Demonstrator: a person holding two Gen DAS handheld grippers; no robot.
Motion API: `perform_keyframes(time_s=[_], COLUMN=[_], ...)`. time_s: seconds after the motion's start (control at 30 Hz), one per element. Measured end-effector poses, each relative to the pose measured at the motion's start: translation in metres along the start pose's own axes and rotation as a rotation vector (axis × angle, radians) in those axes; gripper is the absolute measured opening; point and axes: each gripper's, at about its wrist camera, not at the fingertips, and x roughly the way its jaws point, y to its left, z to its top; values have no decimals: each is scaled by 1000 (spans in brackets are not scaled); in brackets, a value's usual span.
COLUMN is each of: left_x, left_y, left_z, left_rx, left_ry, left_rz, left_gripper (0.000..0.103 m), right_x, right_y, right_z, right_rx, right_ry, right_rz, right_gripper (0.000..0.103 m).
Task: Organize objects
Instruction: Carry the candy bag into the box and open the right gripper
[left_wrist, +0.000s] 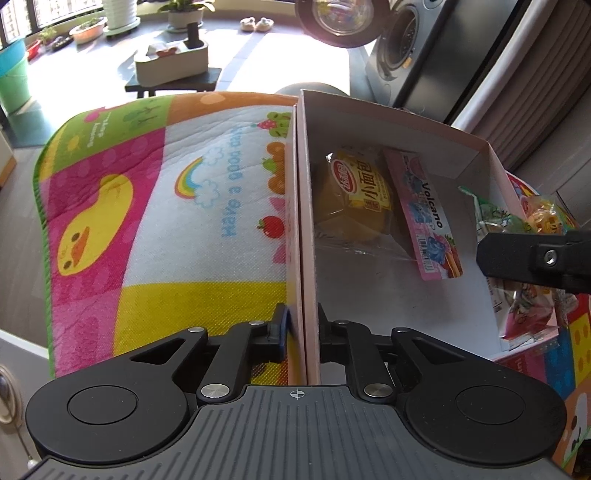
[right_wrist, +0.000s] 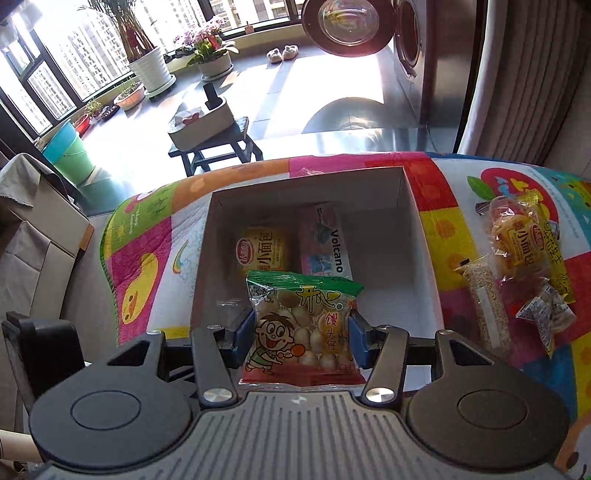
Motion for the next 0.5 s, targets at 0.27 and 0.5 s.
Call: perform_keyframes(time_s=[0.27,0.5], left_x=[1,1], left_y=[0,-2], left_z=[0,1], left_rx=[-2,-10], left_ry=[-2,1], left_rz=[-3,16], left_gripper=[15,14], right_x=[23,-1], right_y=[-1,-32], right_z=[-12,-19], right_rx=[-3,-8], right_ry=[20,-30], right_rz=[-3,-52], right_gripper=[56,61])
